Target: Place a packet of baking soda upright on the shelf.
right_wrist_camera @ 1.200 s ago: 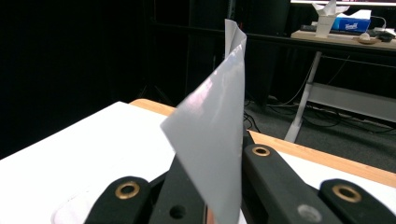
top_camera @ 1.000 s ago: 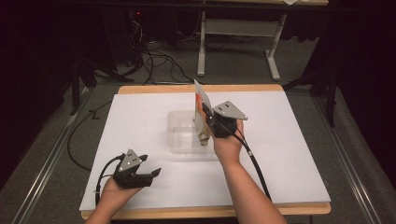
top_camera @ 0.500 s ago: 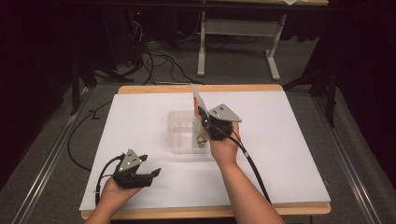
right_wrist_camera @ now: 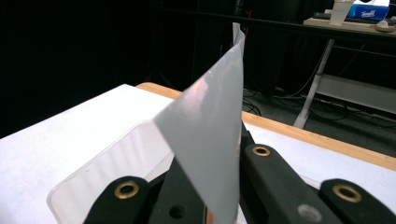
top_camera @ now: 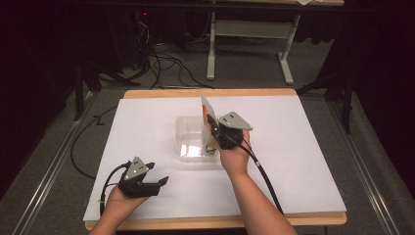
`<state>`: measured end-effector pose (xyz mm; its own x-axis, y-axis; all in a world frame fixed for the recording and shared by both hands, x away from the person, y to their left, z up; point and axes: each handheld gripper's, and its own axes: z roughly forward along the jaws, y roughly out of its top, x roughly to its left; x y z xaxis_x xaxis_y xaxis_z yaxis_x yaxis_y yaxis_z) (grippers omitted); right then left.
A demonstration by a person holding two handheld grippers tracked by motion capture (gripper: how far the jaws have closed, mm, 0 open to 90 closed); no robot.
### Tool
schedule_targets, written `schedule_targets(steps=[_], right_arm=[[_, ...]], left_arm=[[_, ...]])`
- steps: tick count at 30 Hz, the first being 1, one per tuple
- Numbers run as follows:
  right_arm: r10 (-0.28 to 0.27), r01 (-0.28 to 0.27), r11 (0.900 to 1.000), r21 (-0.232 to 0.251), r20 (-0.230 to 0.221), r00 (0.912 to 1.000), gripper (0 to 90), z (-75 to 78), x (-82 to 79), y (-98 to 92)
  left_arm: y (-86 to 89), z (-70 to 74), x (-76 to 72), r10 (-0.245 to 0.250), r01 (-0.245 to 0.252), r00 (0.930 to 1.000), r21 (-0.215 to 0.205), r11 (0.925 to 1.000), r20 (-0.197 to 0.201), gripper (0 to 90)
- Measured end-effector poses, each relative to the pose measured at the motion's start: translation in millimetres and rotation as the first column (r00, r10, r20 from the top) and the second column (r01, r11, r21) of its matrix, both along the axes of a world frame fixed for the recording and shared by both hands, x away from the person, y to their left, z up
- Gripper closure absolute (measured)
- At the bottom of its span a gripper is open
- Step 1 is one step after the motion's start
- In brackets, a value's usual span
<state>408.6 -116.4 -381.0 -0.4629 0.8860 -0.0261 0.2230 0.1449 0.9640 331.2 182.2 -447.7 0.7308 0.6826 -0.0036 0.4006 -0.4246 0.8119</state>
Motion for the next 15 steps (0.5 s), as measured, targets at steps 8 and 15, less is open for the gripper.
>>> schedule_targets(steps=[8,15], right_arm=[[0.006,-0.006,1.0,-0.007,0.005,1.0,90.0,-2.8,0.4,2.5],[0.002,-0.002,1.0,-0.004,0.0,1.0,90.0,-8.4,-0.6,3.4]], left_arm=[[-0.1,0.0,-0.1,0.001,-0.001,1.0,-0.001,1.0,0.001,28.1],[0.0,0.0,0.0,-0.002,0.002,1.0,0.0,1.0,0.0,28.1]])
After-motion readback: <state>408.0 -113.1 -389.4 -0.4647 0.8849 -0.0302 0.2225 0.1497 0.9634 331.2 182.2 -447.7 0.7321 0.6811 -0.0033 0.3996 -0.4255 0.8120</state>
